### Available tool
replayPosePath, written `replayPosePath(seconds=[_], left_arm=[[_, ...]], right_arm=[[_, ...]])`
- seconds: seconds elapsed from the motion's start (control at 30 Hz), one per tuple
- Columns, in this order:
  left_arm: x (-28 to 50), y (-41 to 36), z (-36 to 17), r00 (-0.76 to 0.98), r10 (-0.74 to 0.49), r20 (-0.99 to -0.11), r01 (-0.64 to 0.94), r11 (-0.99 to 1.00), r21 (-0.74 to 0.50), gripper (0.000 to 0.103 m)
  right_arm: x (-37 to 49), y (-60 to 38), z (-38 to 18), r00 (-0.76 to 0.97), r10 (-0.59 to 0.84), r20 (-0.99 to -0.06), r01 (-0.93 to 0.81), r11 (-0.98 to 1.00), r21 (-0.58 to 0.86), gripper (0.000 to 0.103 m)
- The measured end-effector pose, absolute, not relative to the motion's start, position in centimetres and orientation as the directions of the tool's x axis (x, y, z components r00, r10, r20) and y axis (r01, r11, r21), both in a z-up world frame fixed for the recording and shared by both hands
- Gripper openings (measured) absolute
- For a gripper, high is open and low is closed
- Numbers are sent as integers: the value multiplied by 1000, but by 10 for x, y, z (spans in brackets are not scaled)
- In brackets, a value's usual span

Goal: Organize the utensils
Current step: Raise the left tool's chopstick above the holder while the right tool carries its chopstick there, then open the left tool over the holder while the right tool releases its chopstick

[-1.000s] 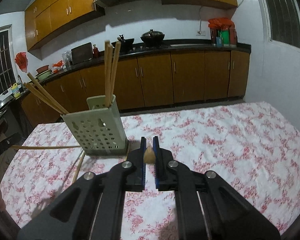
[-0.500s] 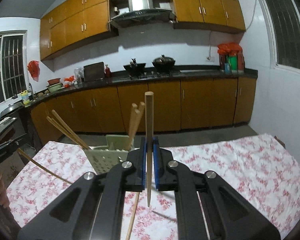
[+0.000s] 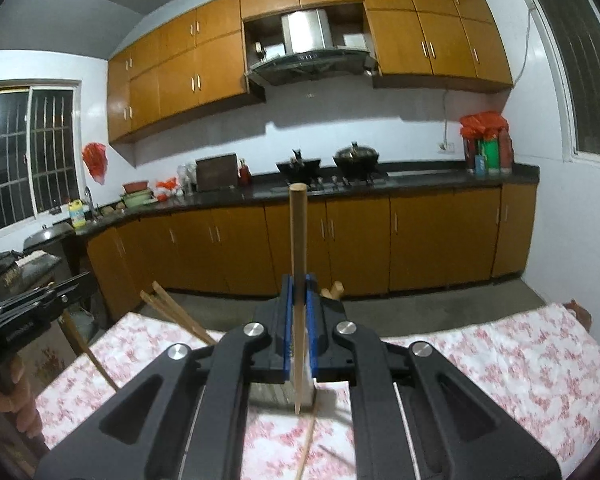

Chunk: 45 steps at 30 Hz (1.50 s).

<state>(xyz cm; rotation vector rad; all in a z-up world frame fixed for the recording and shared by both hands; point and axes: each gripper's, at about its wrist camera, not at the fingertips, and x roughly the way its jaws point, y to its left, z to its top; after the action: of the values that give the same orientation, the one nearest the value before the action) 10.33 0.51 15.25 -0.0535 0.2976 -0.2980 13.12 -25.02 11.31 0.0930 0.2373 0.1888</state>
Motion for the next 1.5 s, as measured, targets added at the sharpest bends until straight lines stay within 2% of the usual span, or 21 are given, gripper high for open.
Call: replayPosePath(seconds=[0.17,0.33,0.5,0.67,0.9,0.97,1.0,1.07,1.1,1.3,1.5], left_arm=[[116,-15,187,938,-300,-175,292,954,-67,6],[132,-26,216,967,-252,-38,248,965,-86,6],[148,-31,220,980,-193,37,196,975,-103,6],[171,-36,192,985,-174,6,173,977,-125,6],[193,-31,150,976,-190,-110,167,968,-185,7],[193,-30,146,972,-196,-128,169,966,-198,7],[193,-29,146,971,-198,-133,170,965,-199,10],[192,-27,146,971,-198,-134,169,965,-199,24],[190,-26,146,972,-195,-128,167,966,-200,35],[181,-22,153,972,-202,-116,175,963,-206,39],[148,2,169,973,-219,-68,195,946,-260,45]], right_arm=[[142,-243,132,962,211,-172,-194,975,113,8],[160,-240,146,968,217,-126,-201,971,128,8],[182,-240,145,970,215,-116,-198,970,139,8],[200,-238,127,964,214,-157,-191,970,149,8],[218,-231,98,944,227,-242,-196,970,145,9],[216,-229,97,942,232,-241,-200,969,148,12],[215,-229,97,942,235,-241,-203,968,149,13],[211,-229,100,944,234,-232,-202,967,152,21],[209,-229,100,945,233,-229,-201,968,152,22],[190,-236,107,952,222,-211,-192,969,153,25],[160,-260,107,964,161,-212,-128,978,163,31]])
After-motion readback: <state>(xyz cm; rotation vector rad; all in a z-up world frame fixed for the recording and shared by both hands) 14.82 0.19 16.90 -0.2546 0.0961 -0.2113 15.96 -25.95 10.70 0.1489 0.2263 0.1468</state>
